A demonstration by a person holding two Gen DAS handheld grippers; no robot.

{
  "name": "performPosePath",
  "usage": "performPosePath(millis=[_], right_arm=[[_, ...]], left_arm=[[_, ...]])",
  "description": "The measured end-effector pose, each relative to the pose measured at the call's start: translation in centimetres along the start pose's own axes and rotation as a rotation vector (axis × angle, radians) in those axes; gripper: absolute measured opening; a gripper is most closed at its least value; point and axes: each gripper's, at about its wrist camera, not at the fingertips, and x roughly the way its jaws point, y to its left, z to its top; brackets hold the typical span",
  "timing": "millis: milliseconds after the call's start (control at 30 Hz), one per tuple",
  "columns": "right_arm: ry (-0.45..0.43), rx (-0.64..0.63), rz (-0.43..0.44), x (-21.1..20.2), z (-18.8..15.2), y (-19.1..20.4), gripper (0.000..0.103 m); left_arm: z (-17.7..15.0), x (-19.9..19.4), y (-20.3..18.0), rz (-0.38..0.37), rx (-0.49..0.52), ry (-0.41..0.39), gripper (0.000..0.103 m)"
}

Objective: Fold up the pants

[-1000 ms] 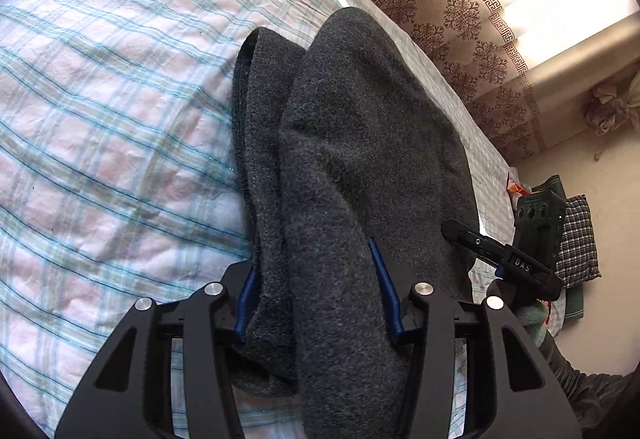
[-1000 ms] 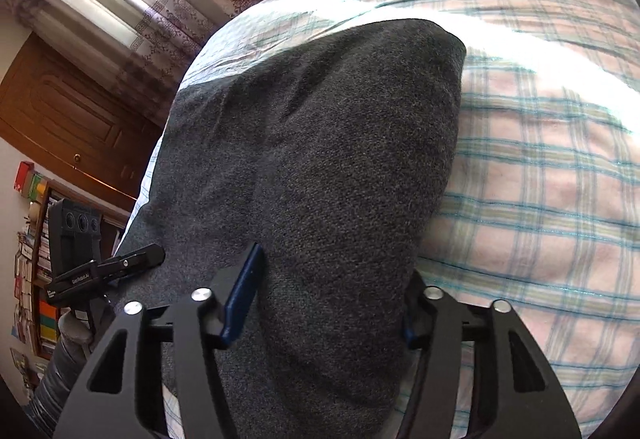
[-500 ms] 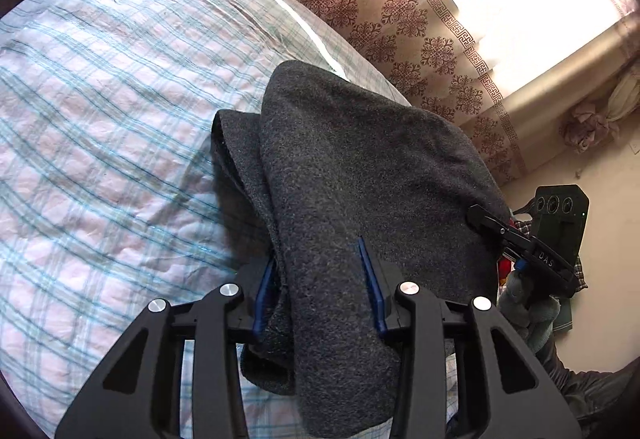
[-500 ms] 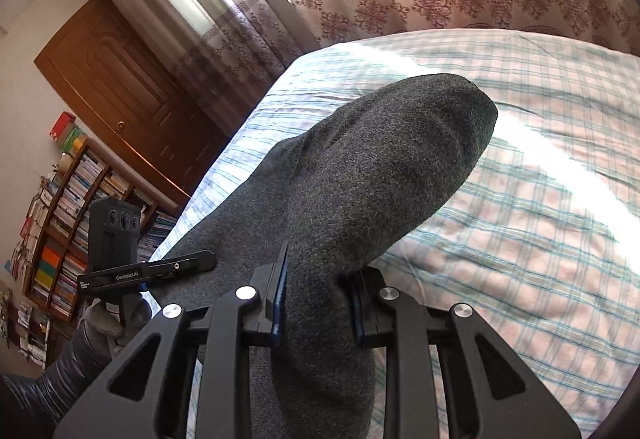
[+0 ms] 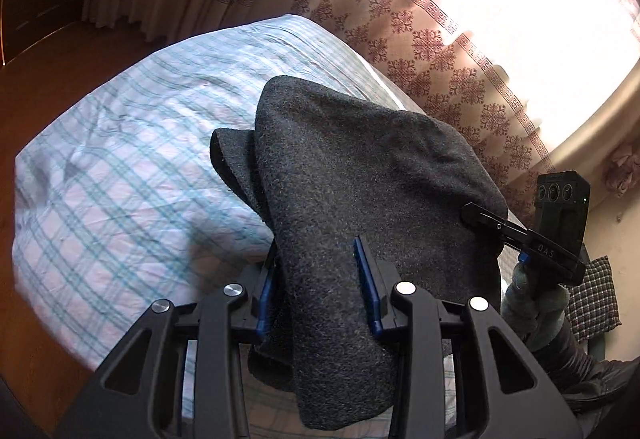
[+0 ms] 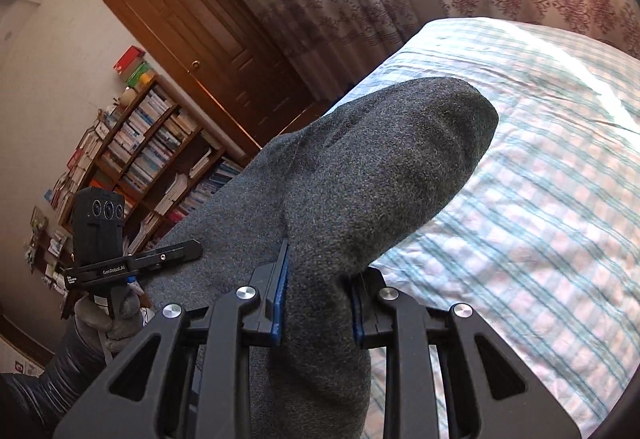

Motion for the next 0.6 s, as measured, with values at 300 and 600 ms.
performPosePath(millis=[300, 600], right_arm=[[0.134, 0.006, -0.096, 6.0, -1.4, -1.5, 0.026], [0.164, -0.066, -0.443, 6.9, -3.3, -2.8, 0.073]], left_arm=[[-4.1, 2.0, 2.9, 0.118, 0.025, 0.003, 0.04], [-5.3, 4.0, 0.0, 0.394, 0.191, 0.026, 0.067]])
